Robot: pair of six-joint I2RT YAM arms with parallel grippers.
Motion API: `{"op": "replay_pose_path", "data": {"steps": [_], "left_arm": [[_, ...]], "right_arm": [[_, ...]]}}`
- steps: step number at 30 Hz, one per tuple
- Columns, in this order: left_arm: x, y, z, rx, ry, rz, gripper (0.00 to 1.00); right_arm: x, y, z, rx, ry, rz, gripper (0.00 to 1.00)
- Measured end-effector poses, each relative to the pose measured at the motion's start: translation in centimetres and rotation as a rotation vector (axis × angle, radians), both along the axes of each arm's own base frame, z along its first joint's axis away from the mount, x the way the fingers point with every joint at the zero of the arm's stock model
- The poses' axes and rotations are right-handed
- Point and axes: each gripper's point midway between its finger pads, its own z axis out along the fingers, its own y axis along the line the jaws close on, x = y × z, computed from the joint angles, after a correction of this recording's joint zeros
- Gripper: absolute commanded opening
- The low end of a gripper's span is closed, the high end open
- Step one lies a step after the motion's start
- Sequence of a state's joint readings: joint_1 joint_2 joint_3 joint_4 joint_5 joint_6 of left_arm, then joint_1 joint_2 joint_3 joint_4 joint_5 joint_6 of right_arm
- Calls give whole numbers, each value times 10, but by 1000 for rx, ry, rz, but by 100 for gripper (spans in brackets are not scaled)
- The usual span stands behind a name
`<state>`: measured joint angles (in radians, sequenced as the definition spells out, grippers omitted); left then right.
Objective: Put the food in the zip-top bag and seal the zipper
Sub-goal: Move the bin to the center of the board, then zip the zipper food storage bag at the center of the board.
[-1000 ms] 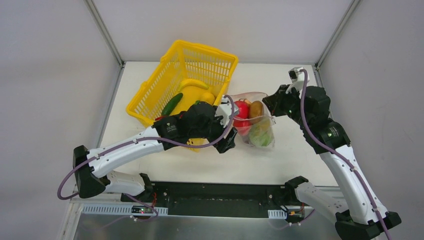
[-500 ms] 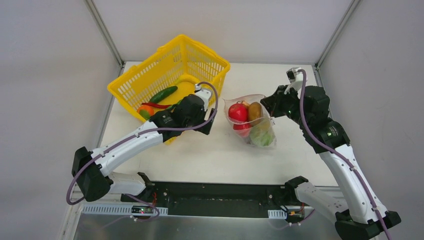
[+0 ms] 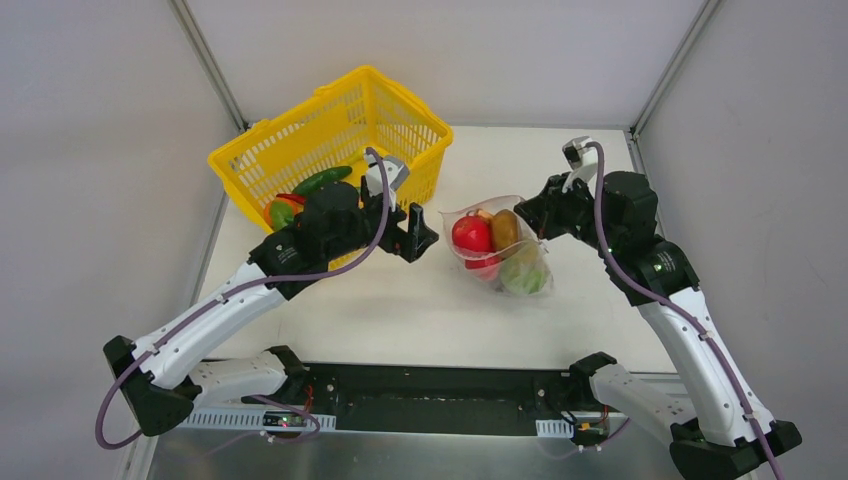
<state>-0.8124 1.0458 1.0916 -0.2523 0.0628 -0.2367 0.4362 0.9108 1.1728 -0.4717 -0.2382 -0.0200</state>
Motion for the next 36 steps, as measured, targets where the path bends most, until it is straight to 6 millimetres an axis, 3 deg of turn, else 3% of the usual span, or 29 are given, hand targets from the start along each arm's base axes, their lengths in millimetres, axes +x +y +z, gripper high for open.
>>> {"op": "replay_pose_path", "data": {"steps": [3,6,10,16,24,27,30,32,36], "left_arm": [[-1,-10,12,-39,-21,-41,88],[-4,-17,15,-41,-43,-96,97],[-10,-26,23,3,-88,-205,96],[-3,-52,47,47,-162,-338,90],[-20,-76,19,107,-72,-532,87],[-36,-82,8,136,-45,-588,80],[-45,-84,3,158,-35,-610,62],[-43,-82,0,177,-34,-589,52],[-30,-77,-4,220,-53,-518,46]], "right_arm": [[-4,2,-1,-8,-4,31,2],[-9,6,-2,-22,-14,82,2],[-19,12,-4,-48,-30,171,0],[-33,16,-6,-72,-40,264,0],[-38,18,-7,-75,-35,297,0],[-40,19,-7,-72,-34,305,0],[-42,20,-7,-66,-30,317,0],[-43,21,-7,-62,-29,323,0],[-46,23,-5,-51,-28,336,0]]}}
